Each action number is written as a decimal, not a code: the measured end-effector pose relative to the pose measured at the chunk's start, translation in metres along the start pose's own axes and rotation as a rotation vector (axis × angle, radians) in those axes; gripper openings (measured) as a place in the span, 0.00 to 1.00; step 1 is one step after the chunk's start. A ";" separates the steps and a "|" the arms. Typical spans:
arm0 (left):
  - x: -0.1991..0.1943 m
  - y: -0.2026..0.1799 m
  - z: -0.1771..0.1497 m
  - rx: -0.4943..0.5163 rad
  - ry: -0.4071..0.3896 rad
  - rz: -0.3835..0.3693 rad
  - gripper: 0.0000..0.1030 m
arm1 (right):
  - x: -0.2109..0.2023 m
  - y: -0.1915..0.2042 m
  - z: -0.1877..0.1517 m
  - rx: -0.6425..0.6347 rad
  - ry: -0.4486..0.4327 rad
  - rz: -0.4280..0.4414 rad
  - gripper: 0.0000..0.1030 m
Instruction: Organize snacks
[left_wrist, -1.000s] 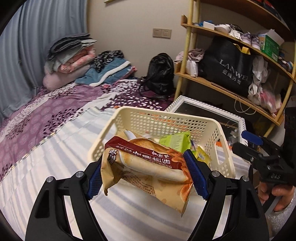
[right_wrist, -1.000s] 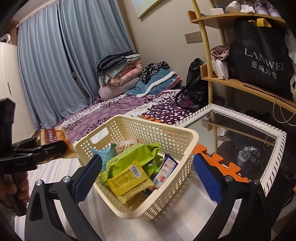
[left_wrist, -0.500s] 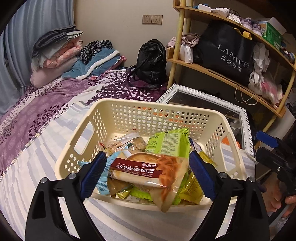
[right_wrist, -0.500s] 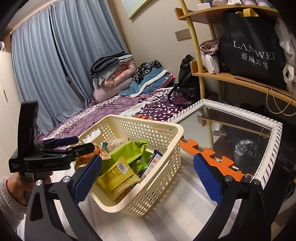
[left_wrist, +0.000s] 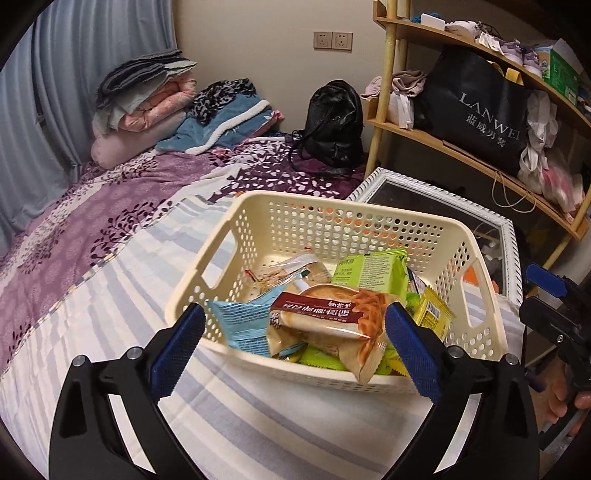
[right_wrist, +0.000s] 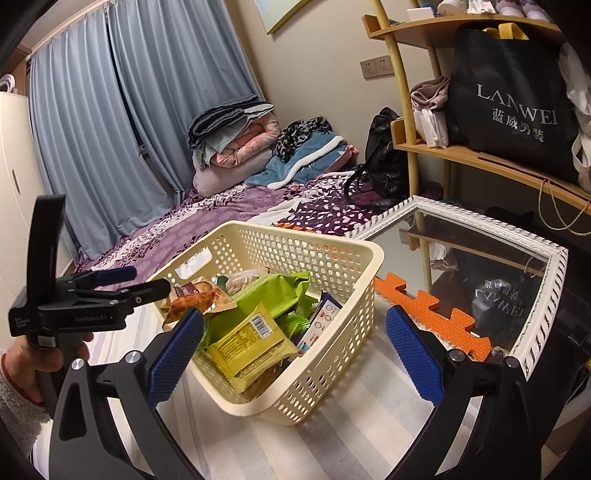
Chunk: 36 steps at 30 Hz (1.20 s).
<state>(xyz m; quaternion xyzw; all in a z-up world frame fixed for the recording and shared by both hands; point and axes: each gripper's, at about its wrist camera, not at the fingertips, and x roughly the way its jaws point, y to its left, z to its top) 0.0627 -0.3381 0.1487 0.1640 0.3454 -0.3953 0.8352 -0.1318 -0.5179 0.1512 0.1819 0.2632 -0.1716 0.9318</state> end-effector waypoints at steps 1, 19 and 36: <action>-0.004 -0.001 0.000 0.006 -0.005 0.012 0.96 | 0.000 0.001 0.000 -0.005 0.005 -0.003 0.95; -0.061 -0.022 -0.005 0.031 -0.079 0.256 0.97 | -0.013 0.036 -0.004 -0.156 0.038 -0.025 0.95; -0.083 -0.034 -0.008 0.060 -0.117 0.390 0.97 | -0.017 0.046 -0.003 -0.190 0.037 -0.053 0.95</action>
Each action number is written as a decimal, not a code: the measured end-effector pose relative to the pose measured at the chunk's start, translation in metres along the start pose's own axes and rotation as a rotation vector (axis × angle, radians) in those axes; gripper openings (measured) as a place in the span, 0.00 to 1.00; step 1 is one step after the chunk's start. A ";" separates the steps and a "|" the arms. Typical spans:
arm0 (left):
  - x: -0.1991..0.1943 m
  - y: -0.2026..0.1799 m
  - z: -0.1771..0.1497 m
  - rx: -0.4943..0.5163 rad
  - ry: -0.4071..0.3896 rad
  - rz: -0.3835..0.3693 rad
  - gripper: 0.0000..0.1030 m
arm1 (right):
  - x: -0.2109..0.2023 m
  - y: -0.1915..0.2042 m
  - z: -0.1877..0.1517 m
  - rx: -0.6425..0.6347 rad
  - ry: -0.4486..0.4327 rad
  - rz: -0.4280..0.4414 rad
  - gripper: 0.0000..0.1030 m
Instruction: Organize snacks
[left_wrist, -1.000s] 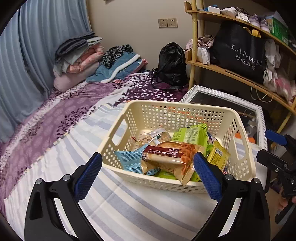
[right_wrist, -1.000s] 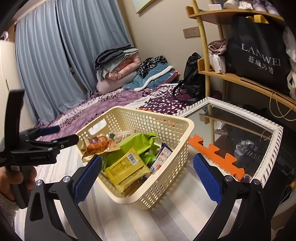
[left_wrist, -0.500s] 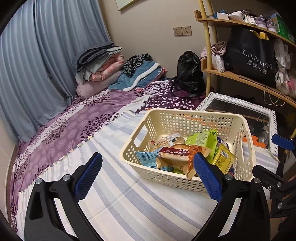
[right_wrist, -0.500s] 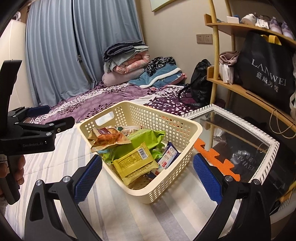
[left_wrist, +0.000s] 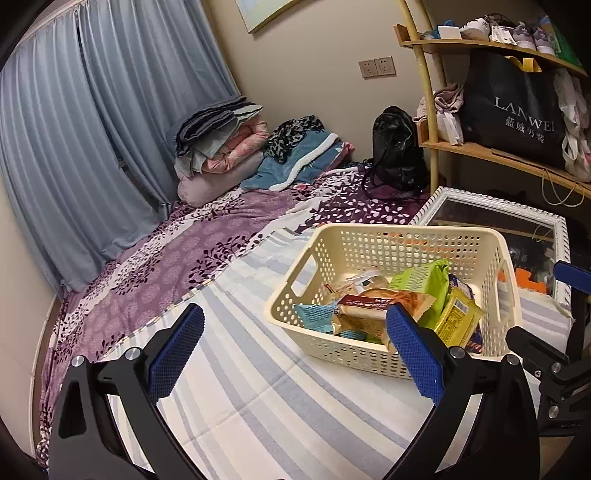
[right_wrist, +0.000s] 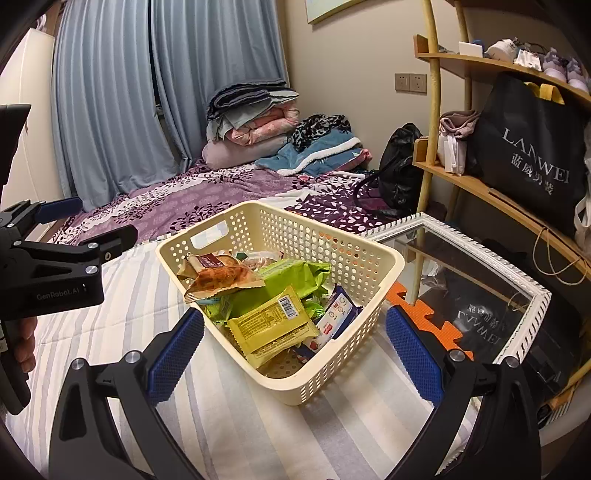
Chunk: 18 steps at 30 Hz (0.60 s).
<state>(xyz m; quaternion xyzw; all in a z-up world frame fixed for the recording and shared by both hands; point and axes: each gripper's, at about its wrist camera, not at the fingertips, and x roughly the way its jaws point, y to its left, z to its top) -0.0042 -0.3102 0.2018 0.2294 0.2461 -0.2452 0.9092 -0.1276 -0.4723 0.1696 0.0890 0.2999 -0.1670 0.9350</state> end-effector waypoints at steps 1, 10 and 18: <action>0.000 0.000 0.000 0.001 0.002 0.009 0.97 | 0.000 0.000 0.000 0.000 -0.001 0.000 0.95; 0.003 0.003 -0.003 -0.013 0.030 0.021 0.97 | 0.000 0.004 0.003 -0.015 0.000 -0.001 0.95; 0.009 0.001 -0.003 0.003 0.039 0.015 0.97 | 0.003 0.007 0.006 -0.027 0.000 -0.010 0.95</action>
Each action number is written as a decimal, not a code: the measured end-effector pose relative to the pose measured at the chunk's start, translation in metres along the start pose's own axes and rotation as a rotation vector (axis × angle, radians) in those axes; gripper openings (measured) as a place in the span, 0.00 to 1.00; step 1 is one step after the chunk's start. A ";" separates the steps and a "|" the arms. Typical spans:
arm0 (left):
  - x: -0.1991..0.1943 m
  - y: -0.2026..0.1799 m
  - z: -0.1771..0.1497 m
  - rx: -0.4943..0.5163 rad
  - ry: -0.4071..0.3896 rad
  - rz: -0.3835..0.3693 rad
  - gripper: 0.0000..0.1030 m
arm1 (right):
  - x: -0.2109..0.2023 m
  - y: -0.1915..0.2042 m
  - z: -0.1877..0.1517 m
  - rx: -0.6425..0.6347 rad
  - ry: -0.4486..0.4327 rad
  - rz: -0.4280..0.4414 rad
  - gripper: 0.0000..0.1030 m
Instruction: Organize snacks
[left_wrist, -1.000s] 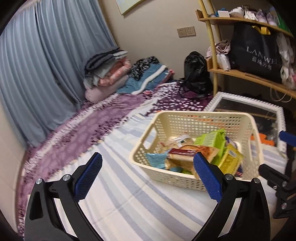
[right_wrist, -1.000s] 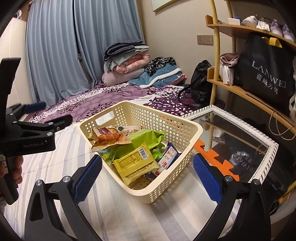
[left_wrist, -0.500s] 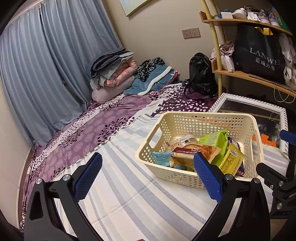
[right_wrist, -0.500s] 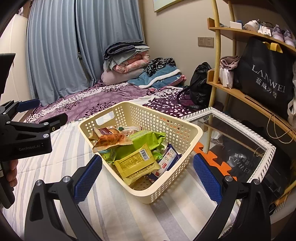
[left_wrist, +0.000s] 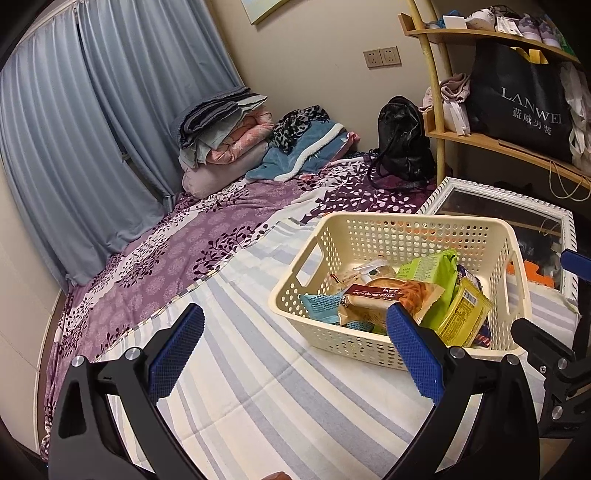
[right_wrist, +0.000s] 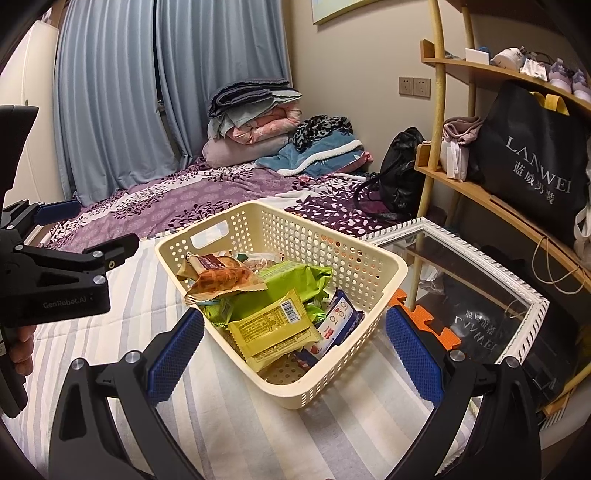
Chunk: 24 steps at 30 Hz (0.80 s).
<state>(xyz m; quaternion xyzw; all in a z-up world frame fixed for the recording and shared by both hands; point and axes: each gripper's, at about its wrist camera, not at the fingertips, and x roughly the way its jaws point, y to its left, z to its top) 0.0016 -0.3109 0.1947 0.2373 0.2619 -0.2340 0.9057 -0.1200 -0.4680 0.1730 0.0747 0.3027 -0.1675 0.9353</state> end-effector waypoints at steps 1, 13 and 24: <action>0.001 -0.001 0.000 0.003 0.000 0.000 0.97 | 0.000 0.000 0.000 -0.001 0.000 -0.001 0.95; 0.009 -0.006 0.000 0.029 0.014 -0.003 0.97 | 0.010 0.001 0.003 -0.004 0.013 -0.007 0.95; 0.023 -0.013 -0.001 0.052 0.039 -0.005 0.97 | 0.019 -0.002 0.000 0.006 0.029 -0.014 0.95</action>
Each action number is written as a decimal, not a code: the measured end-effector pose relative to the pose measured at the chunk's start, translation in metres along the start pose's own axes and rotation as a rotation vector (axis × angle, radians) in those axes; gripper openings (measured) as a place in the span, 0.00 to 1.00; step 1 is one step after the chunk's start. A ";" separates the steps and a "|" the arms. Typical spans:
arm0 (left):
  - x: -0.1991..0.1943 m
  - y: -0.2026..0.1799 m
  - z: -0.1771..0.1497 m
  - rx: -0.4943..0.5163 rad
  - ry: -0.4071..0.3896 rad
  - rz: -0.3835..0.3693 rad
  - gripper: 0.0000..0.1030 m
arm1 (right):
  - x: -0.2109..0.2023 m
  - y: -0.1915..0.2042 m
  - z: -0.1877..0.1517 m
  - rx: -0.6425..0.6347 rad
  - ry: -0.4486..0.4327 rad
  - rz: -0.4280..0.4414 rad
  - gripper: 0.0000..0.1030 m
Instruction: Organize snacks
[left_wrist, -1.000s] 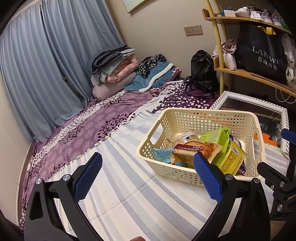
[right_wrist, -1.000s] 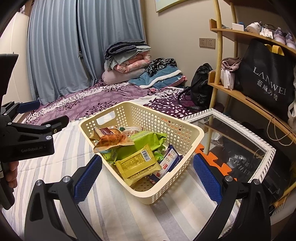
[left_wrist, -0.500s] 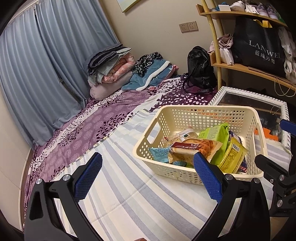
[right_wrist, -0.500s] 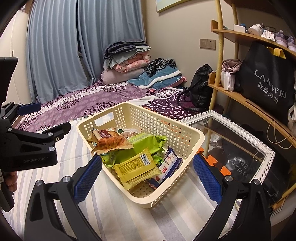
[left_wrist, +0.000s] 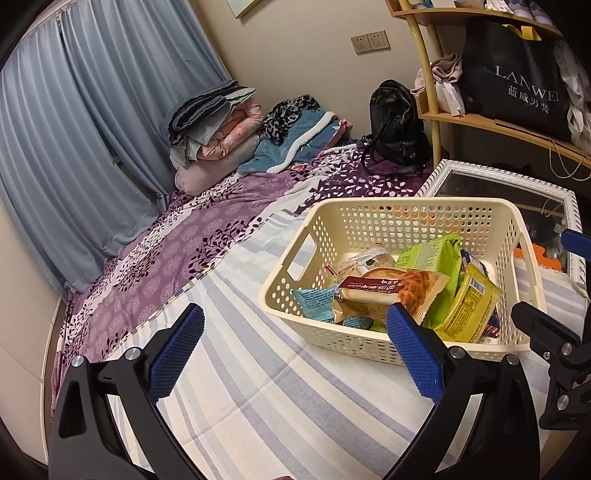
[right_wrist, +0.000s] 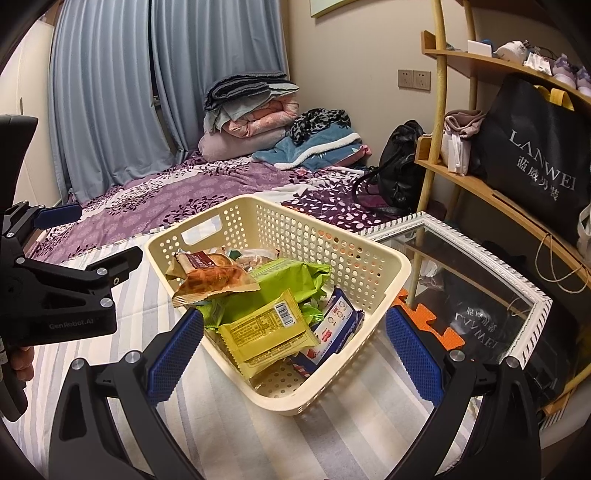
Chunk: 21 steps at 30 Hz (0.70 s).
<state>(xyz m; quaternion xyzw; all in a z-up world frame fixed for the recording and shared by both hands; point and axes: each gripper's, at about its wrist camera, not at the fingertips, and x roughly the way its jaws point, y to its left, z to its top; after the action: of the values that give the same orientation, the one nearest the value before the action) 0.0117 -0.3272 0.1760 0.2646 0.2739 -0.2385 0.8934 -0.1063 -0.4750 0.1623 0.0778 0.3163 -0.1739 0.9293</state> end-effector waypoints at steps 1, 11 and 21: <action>0.001 0.000 0.000 0.000 0.003 0.000 0.97 | 0.001 -0.001 0.000 0.001 0.002 0.000 0.95; 0.010 -0.006 0.001 0.028 0.013 0.005 0.97 | 0.008 -0.003 -0.001 0.007 0.012 -0.002 0.95; 0.016 -0.012 0.004 0.044 0.020 -0.010 0.97 | 0.011 -0.003 -0.002 0.011 0.017 -0.006 0.95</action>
<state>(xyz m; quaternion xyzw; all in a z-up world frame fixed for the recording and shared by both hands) 0.0180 -0.3425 0.1648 0.2853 0.2788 -0.2462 0.8833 -0.1000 -0.4810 0.1539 0.0836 0.3232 -0.1779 0.9257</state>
